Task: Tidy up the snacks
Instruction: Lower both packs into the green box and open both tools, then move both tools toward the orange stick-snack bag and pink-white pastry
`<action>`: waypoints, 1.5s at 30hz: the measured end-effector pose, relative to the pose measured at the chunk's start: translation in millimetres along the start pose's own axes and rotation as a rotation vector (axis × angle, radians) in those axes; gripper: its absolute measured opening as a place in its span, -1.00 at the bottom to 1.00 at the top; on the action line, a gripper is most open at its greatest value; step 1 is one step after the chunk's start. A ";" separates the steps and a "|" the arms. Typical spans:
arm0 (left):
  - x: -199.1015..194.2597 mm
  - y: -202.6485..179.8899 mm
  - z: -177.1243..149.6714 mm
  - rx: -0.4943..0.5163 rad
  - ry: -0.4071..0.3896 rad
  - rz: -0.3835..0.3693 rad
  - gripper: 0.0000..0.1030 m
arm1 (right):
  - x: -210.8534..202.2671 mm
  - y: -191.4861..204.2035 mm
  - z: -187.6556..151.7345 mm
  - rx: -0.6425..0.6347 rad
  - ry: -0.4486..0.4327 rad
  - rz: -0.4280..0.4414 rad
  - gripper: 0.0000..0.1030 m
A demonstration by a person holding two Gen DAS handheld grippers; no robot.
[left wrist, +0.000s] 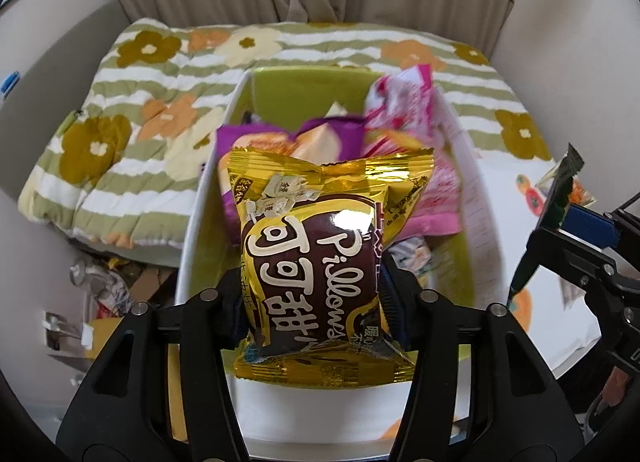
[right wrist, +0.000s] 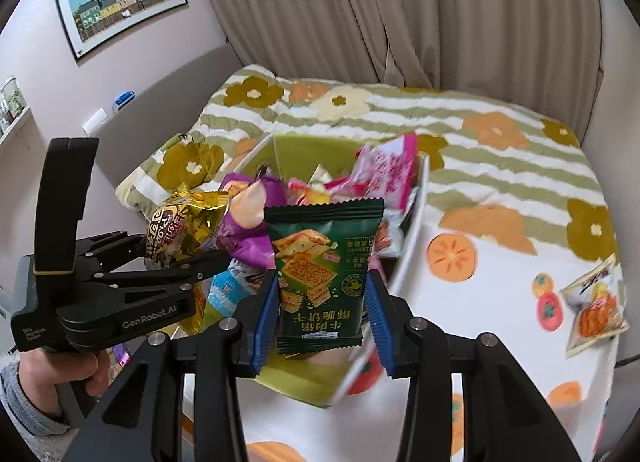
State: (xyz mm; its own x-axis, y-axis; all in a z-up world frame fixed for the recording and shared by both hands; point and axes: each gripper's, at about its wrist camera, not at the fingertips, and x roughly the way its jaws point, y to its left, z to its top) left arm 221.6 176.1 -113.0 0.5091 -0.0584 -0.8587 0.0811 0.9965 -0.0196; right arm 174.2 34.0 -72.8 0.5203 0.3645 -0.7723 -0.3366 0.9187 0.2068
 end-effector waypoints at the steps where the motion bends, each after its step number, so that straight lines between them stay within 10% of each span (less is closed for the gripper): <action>1: 3.1 3.9 -1.5 0.002 0.004 0.000 0.31 | 4.3 2.7 -1.4 0.009 0.010 -0.001 -0.24; 2: 4.8 7.9 -2.7 0.004 0.008 0.000 0.77 | 8.6 5.1 -3.6 0.018 0.020 -0.001 -0.24; 4: 1.1 14.0 -4.9 0.006 -0.016 0.000 0.97 | 14.9 8.2 -6.8 0.036 0.034 -0.004 -0.24; 20: -19.7 74.5 -7.4 -0.066 -0.077 -0.068 0.97 | 48.8 38.4 -8.3 0.061 0.117 -0.051 -0.18; 24: -17.1 81.1 -7.6 -0.061 -0.085 -0.091 0.97 | 50.8 42.9 -15.4 0.054 0.084 -0.081 0.98; 45: -50.3 11.7 -4.7 0.022 -0.156 -0.137 0.97 | -19.2 11.2 -33.2 0.116 -0.038 -0.132 0.99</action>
State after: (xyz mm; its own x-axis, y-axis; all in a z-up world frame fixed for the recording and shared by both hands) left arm 193.0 191.0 -72.4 0.6183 -0.2039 -0.7591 0.1769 0.9771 -0.1183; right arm 134.5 32.2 -75.6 0.5842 0.2430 -0.7744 -0.1713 0.9695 0.1750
